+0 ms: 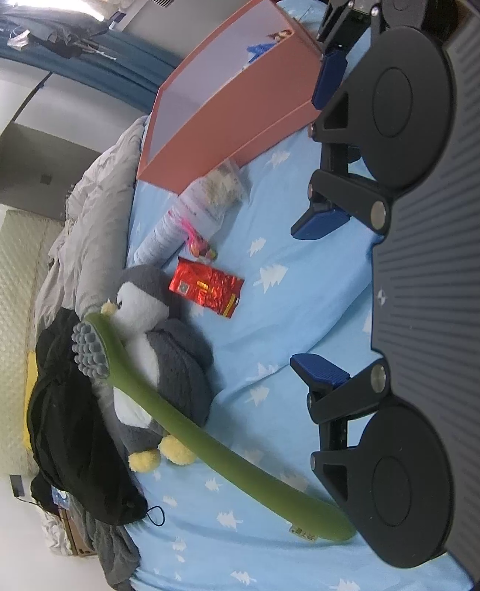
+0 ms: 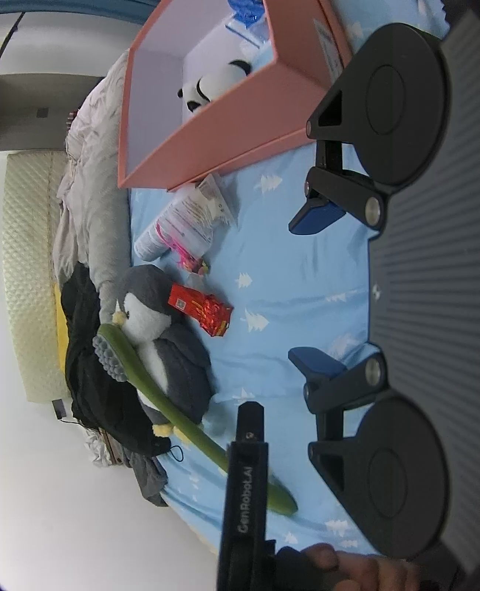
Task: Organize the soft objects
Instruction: 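Move the left gripper to the red tea packet while the right gripper approaches the clear plastic bag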
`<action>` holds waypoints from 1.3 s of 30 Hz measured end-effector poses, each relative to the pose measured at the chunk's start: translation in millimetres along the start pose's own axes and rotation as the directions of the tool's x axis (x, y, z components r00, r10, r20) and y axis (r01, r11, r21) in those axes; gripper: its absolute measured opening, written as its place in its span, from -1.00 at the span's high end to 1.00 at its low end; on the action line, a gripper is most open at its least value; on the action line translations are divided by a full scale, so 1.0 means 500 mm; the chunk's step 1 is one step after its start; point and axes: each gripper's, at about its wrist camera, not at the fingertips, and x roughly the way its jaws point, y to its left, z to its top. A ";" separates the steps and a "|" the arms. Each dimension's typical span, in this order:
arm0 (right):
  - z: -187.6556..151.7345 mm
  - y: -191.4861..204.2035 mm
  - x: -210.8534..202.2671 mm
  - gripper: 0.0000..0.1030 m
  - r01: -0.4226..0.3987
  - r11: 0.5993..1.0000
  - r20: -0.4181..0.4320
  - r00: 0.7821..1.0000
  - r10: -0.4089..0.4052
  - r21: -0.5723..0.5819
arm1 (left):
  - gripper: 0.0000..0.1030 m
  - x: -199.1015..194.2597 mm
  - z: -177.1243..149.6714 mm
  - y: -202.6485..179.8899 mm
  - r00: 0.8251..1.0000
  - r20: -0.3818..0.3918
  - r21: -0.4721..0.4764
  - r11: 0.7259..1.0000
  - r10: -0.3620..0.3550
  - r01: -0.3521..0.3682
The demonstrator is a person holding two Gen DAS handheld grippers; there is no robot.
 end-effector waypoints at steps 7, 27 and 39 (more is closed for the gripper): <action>0.009 -0.013 0.073 -0.35 0.026 1.000 0.010 1.000 -0.025 -0.016 | -0.42 0.083 0.010 0.020 1.000 -0.017 -0.001 1.000 0.023 -0.023; 0.107 -0.076 0.291 -0.34 0.188 0.969 0.098 0.980 -0.173 -0.163 | -0.57 0.320 0.127 0.042 1.000 0.002 -0.007 1.000 -0.031 0.031; 0.104 -0.070 0.363 -0.31 0.283 0.903 0.082 0.959 -0.271 -0.322 | -0.62 0.415 0.143 0.025 0.998 -0.003 0.025 0.998 -0.057 0.057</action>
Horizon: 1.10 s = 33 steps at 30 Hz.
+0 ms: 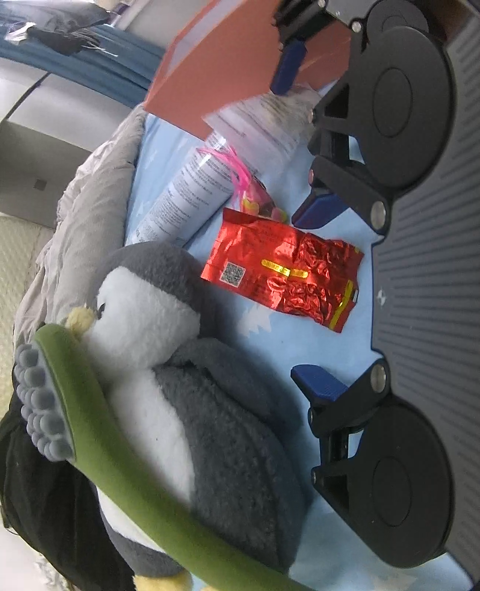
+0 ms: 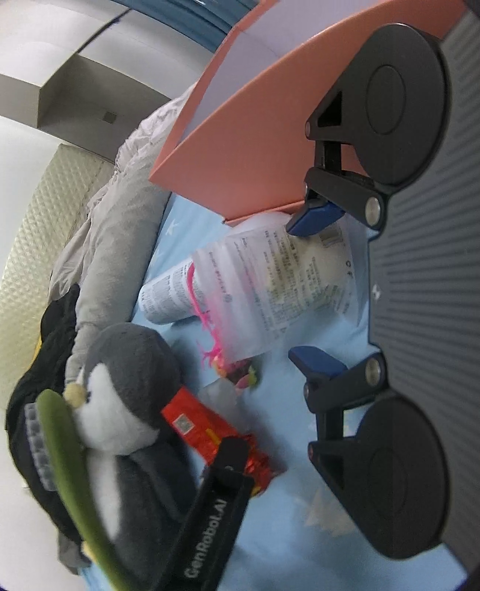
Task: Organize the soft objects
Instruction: 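Move the left gripper to the red tea packet while the right gripper approaches the clear plastic bag, then grasp the red tea packet with the left gripper while the right gripper grasps the clear plastic bag, then lift and carry the tea packet and plastic bag with both grippers over the pink box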
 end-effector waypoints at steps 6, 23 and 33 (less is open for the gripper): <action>-0.006 0.012 0.005 0.02 0.061 0.996 0.003 0.998 -0.061 -0.067 | -0.25 0.014 -0.002 -0.010 1.000 -0.011 0.033 0.999 0.018 -0.017; -0.004 -0.019 -0.070 0.19 -0.019 1.000 0.000 1.000 0.019 0.019 | -0.10 -0.069 -0.024 -0.015 0.998 -0.014 0.001 0.999 0.054 -0.054; 0.021 -0.049 -0.159 0.19 -0.095 0.988 0.004 0.995 0.095 0.118 | -0.10 -0.181 -0.044 -0.013 0.999 -0.004 -0.068 0.997 0.037 -0.037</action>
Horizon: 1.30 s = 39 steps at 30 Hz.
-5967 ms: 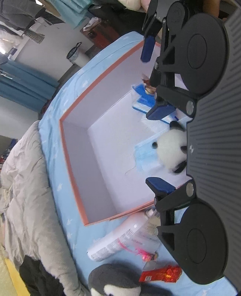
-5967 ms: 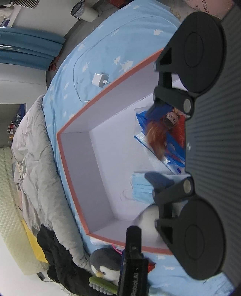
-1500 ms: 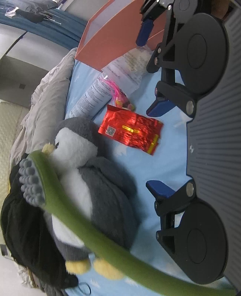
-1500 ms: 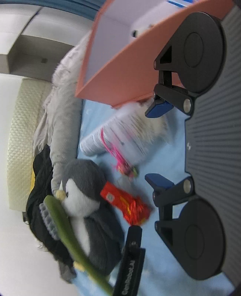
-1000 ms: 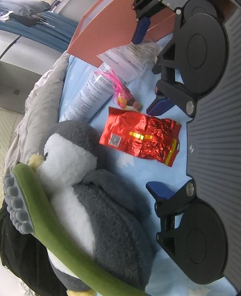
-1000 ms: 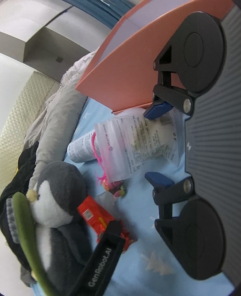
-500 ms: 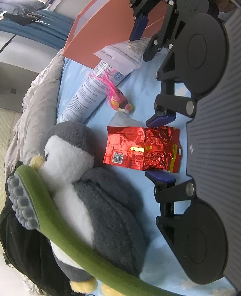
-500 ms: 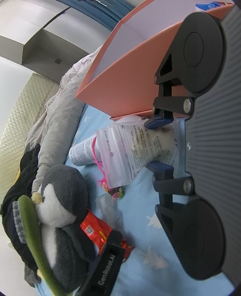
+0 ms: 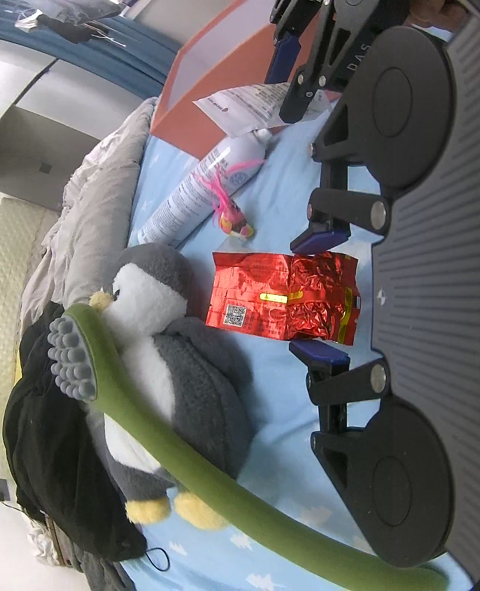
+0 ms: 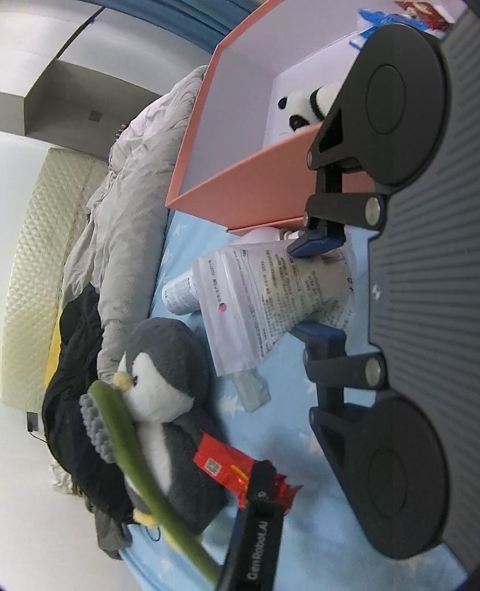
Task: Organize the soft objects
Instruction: 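Lift and carry the tea packet and plastic bag with both grippers over the pink box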
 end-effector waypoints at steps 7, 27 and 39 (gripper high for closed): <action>-0.004 -0.016 -0.061 0.19 -0.064 0.992 -0.020 0.998 0.067 0.105 | -0.10 -0.079 -0.029 -0.012 1.000 0.008 -0.012 1.000 -0.019 0.019; -0.077 -0.010 -0.223 0.19 -0.125 0.979 -0.062 0.989 0.136 0.159 | -0.10 -0.237 -0.131 -0.066 0.999 -0.039 0.003 1.000 -0.029 0.029; -0.062 -0.042 -0.298 0.19 -0.103 0.982 0.003 0.995 0.104 0.156 | -0.10 -0.289 -0.107 -0.146 0.998 -0.007 0.053 0.996 -0.067 0.067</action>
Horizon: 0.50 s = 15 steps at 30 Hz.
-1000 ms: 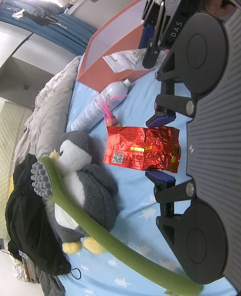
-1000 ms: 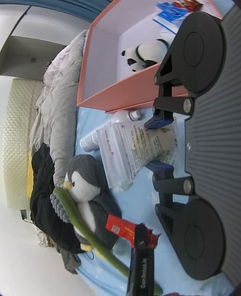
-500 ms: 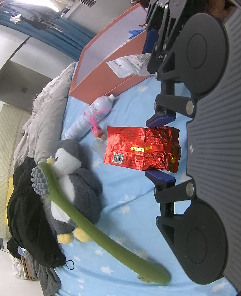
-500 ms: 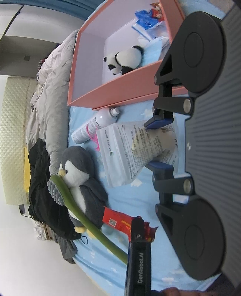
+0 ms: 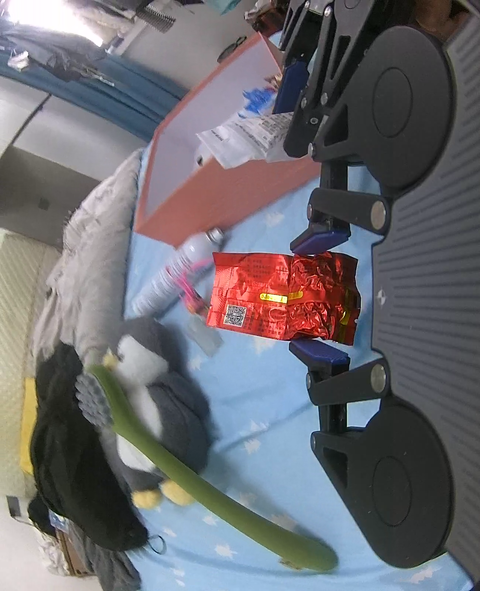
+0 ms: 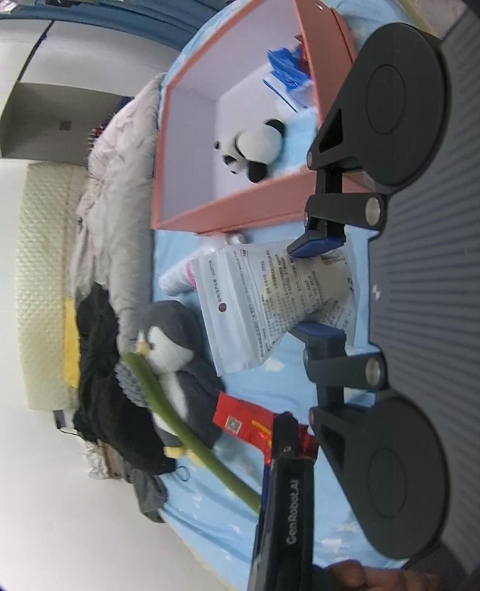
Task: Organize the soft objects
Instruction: 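Lift and carry the tea packet and plastic bag with both grippers over the pink box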
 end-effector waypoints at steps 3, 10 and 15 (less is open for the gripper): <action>0.026 -0.018 -0.023 0.19 0.012 1.000 0.039 0.999 -0.012 0.001 | -0.10 -0.011 0.027 -0.027 1.000 0.020 0.017 1.000 -0.020 0.020; 0.082 -0.071 -0.069 0.19 0.059 0.998 0.120 0.991 -0.062 0.025 | -0.10 -0.038 0.104 -0.090 0.994 0.079 0.081 0.995 -0.070 0.063; 0.112 -0.108 -0.095 0.19 0.091 0.995 0.164 0.982 -0.096 0.034 | -0.10 -0.041 0.154 -0.128 0.989 0.100 0.099 0.990 -0.110 0.100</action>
